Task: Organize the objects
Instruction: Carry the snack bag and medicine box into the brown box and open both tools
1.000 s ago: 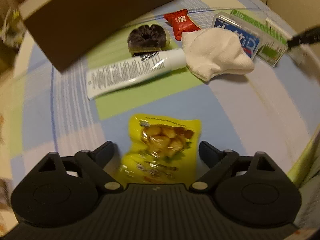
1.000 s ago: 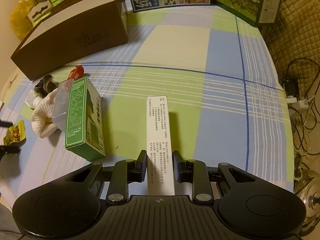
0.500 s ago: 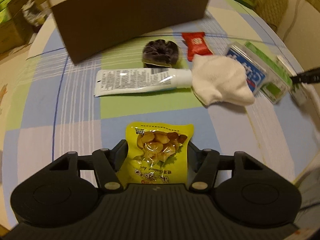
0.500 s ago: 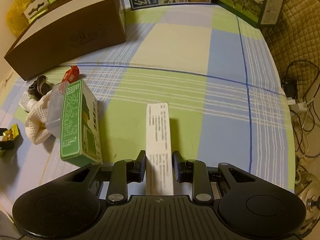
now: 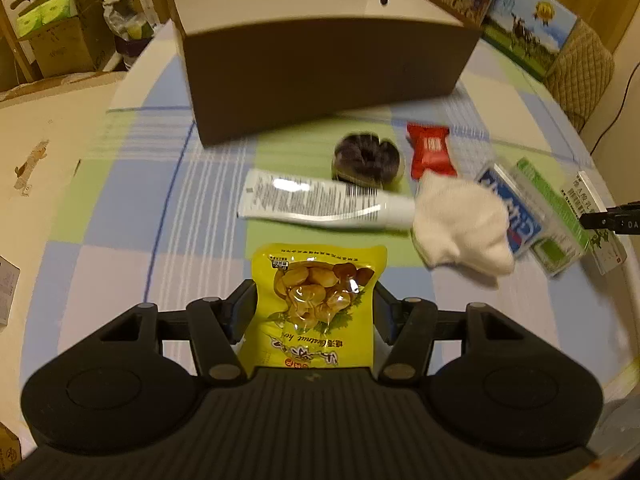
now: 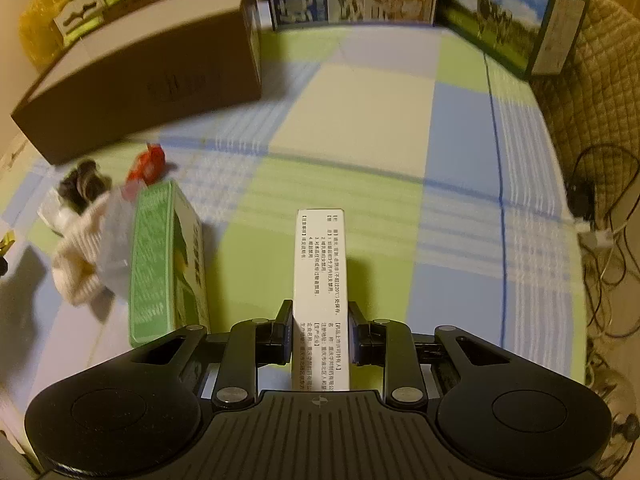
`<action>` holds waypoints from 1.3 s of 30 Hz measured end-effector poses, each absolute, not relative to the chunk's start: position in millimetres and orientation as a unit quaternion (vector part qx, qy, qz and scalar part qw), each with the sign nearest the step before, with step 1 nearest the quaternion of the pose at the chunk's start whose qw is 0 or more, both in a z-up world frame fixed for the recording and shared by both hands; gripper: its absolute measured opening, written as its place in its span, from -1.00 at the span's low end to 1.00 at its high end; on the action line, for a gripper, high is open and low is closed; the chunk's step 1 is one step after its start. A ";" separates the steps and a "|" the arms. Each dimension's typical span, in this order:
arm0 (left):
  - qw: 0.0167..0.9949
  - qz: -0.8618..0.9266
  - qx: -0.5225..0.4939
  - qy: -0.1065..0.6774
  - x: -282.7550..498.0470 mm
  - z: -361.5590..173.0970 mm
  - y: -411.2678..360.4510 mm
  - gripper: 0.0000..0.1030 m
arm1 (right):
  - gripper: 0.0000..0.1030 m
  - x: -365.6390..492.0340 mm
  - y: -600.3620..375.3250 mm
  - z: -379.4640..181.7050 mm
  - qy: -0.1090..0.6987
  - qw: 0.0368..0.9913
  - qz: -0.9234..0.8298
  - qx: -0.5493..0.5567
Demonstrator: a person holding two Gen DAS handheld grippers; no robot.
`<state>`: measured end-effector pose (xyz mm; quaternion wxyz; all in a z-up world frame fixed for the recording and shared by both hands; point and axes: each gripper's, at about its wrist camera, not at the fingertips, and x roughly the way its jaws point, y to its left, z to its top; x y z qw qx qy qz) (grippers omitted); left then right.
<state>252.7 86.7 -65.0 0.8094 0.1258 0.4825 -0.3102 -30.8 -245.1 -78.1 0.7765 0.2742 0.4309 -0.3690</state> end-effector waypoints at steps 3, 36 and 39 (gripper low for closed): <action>0.816 -0.310 0.121 0.472 255.7 -54.2 86.4 0.07 | -0.56 -29.7 -248.4 -63.2 0.417 0.786 -0.368 0.271; 0.880 -0.315 0.103 0.341 395.8 52.3 3.3 0.07 | -0.56 165.5 -342.7 47.9 0.315 0.893 -0.248 0.203; 0.877 -0.313 0.108 0.349 415.2 45.8 -9.2 0.07 | -0.56 180.1 -358.7 47.7 0.315 0.892 -0.251 0.205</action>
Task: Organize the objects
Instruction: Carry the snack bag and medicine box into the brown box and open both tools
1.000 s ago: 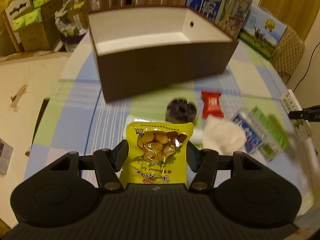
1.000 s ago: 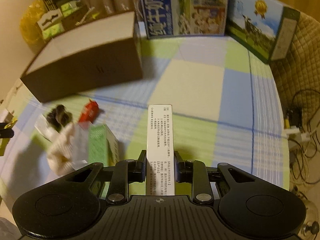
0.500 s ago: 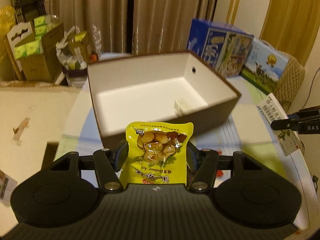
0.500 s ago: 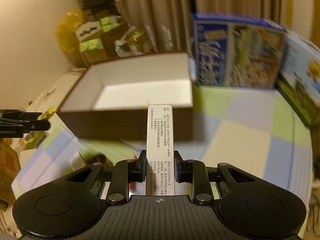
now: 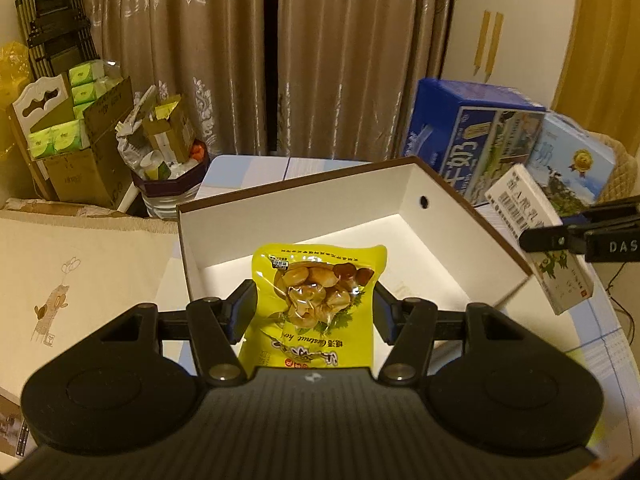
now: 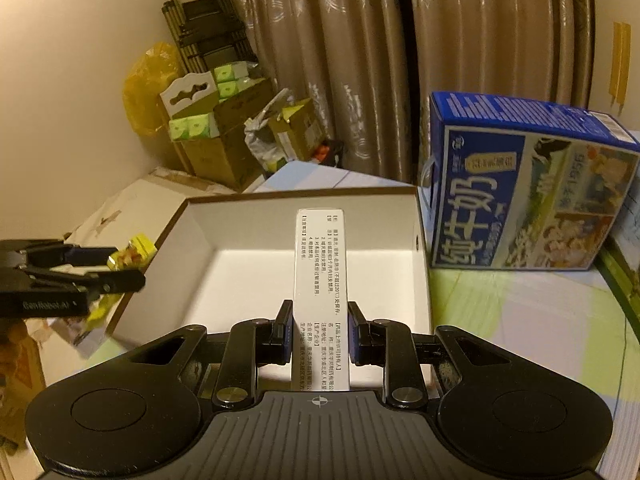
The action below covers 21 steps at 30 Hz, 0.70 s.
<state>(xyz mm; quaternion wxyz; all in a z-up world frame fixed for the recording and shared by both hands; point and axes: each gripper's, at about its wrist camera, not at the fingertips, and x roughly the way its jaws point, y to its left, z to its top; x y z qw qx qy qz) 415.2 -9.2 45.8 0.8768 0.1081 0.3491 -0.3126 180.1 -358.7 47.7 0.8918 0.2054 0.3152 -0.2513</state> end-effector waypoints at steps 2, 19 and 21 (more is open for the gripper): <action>0.874 -0.313 0.109 0.355 426.5 40.6 -16.0 0.07 | -0.56 186.9 -368.4 46.3 0.317 0.890 -0.256 0.204; 0.848 -0.304 0.131 0.414 484.4 -21.6 -67.7 0.08 | -0.56 244.0 -421.9 -28.7 0.395 0.848 -0.277 0.219; 0.845 -0.304 0.133 0.419 488.2 -27.4 -71.4 0.08 | -0.56 248.1 -423.7 -37.0 0.405 0.845 -0.274 0.218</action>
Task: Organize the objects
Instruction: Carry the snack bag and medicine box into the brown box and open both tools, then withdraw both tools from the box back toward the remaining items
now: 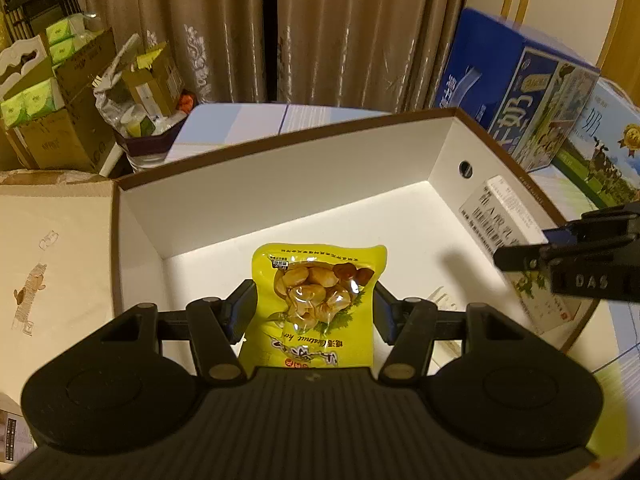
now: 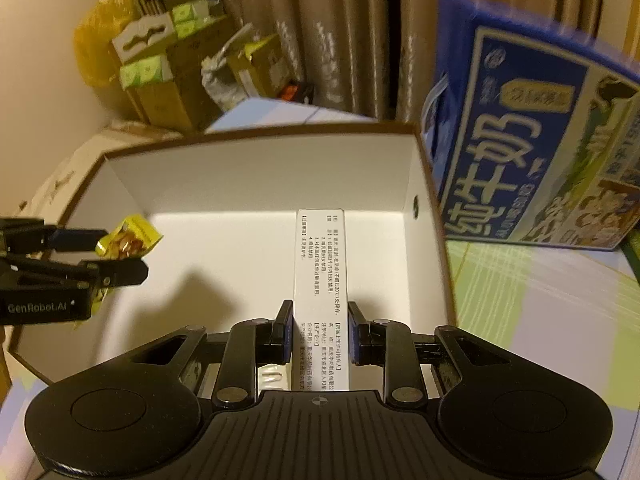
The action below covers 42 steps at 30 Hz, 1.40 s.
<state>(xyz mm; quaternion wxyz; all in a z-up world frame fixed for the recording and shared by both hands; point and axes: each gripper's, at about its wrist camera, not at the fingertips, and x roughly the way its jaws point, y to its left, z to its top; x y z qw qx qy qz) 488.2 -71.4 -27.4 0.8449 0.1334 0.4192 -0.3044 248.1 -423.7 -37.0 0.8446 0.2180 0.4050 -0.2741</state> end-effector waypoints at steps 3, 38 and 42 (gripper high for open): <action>0.842 -0.305 0.137 0.424 492.3 -34.6 -76.1 0.08 | -0.56 252.8 -424.2 -45.4 0.417 0.841 -0.272 0.209; 0.855 -0.299 0.121 0.405 481.2 -3.1 -62.3 0.57 | -0.11 231.4 -395.3 -1.4 0.369 0.862 -0.275 0.211; 0.862 -0.297 0.111 0.397 470.0 13.0 -51.0 0.60 | -0.11 223.9 -382.4 11.3 0.356 0.869 -0.273 0.208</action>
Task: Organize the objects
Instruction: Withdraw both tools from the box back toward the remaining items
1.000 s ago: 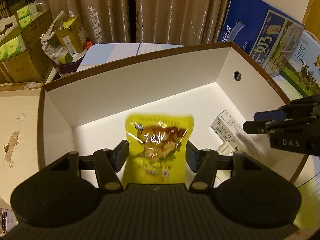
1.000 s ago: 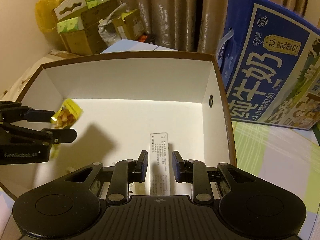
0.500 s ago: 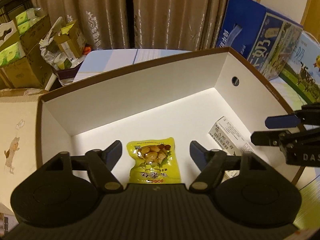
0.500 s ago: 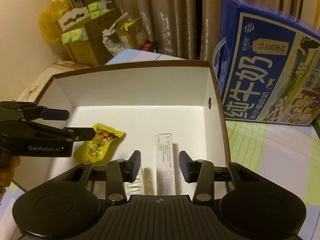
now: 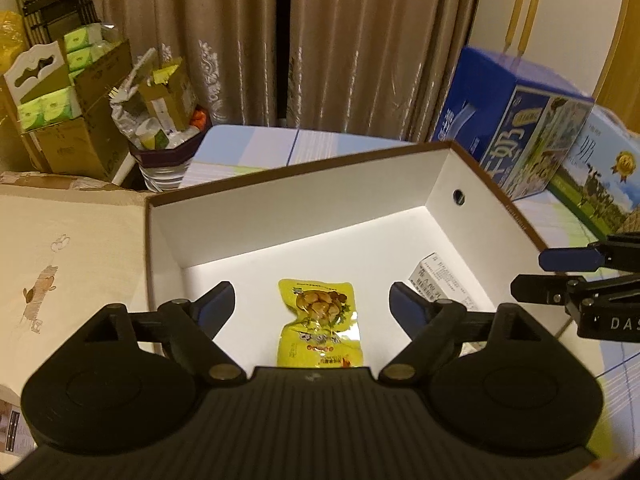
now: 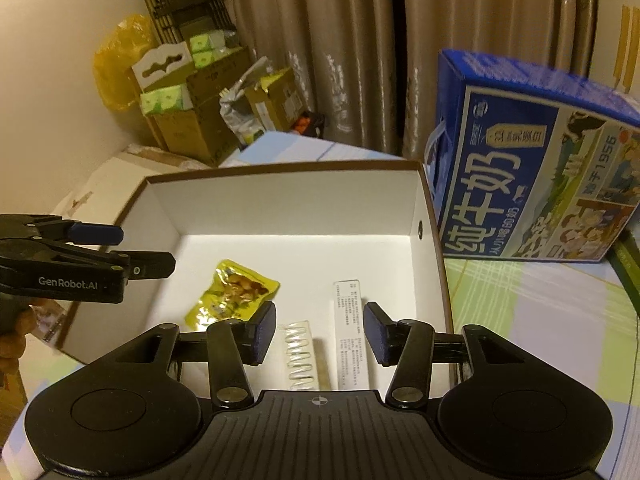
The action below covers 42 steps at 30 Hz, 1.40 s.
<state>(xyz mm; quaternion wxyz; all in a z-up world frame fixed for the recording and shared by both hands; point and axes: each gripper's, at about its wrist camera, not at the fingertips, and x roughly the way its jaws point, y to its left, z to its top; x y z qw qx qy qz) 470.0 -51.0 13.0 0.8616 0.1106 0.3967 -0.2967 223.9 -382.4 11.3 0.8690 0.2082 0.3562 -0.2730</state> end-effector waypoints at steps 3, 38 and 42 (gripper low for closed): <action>0.866 -0.295 0.104 0.390 457.8 25.3 -41.4 0.62 | -0.10 215.0 -371.5 21.3 0.345 0.874 -0.272 0.208; 0.867 -0.284 0.062 0.405 277.9 52.0 49.9 0.70 | -0.10 58.4 -239.2 45.6 0.292 0.870 -0.290 0.270; 0.862 -0.285 0.064 0.414 263.0 46.2 52.5 0.70 | -0.10 49.2 -230.1 41.5 0.296 0.867 -0.289 0.276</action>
